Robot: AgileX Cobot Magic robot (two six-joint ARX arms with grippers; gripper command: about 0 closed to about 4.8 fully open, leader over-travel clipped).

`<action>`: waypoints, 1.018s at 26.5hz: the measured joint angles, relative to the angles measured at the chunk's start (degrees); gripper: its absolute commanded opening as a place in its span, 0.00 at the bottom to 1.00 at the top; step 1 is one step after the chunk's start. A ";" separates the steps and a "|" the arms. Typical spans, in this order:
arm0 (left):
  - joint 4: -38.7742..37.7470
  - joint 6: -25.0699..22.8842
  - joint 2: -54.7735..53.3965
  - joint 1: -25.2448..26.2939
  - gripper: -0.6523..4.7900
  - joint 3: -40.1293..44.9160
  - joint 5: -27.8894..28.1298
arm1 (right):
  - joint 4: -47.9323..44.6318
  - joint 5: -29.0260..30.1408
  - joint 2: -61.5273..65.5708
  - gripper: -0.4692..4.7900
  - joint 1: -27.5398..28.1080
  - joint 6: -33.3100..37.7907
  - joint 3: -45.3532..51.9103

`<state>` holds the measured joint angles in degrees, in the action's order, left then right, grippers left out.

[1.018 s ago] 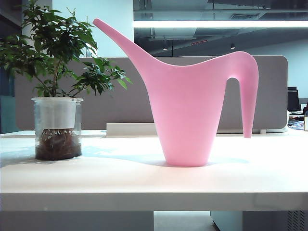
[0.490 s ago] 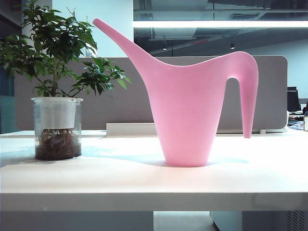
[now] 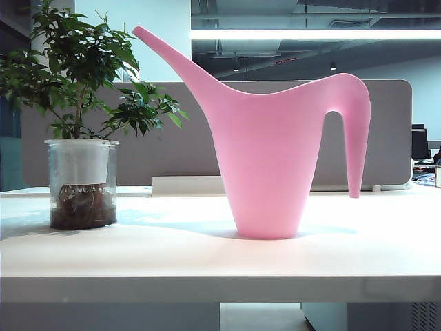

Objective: Pick up the watering can from the table, water the potted plant, and put the can back.

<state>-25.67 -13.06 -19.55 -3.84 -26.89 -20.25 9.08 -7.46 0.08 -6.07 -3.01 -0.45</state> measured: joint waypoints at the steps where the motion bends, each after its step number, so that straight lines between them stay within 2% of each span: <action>1: 0.81 0.57 1.20 1.07 0.11 2.29 -0.07 | 0.02 0.00 0.00 0.08 0.00 0.00 0.00; 4: 6.54 3.54 4.61 4.39 0.11 9.42 -0.20 | 0.02 -0.02 0.00 0.08 0.00 0.00 0.00; 5: 10.47 6.54 7.82 5.99 0.11 14.45 0.09 | 0.00 0.00 0.00 0.08 0.00 0.00 0.00; 8: 15.21 10.36 13.25 6.60 0.11 19.98 1.20 | 0.02 -0.02 0.00 0.08 0.00 0.00 0.00; 12: 15.85 14.01 19.71 6.58 0.11 24.72 4.61 | 0.00 0.00 0.00 0.08 0.00 0.00 0.00; 17: 15.65 18.67 19.39 6.56 0.11 26.16 11.50 | 0.02 0.00 0.00 0.08 -0.02 0.00 0.00; 22: 15.47 18.73 19.19 6.58 0.11 26.29 16.90 | 0.09 0.00 0.00 0.08 -0.04 0.00 0.00; 27: 15.39 16.52 19.19 6.58 0.11 26.29 17.86 | 0.09 0.00 0.00 0.08 -0.09 0.00 0.00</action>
<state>-10.28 3.46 -0.36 2.74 -0.60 -2.39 9.17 -7.46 0.08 -6.15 -3.01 -0.45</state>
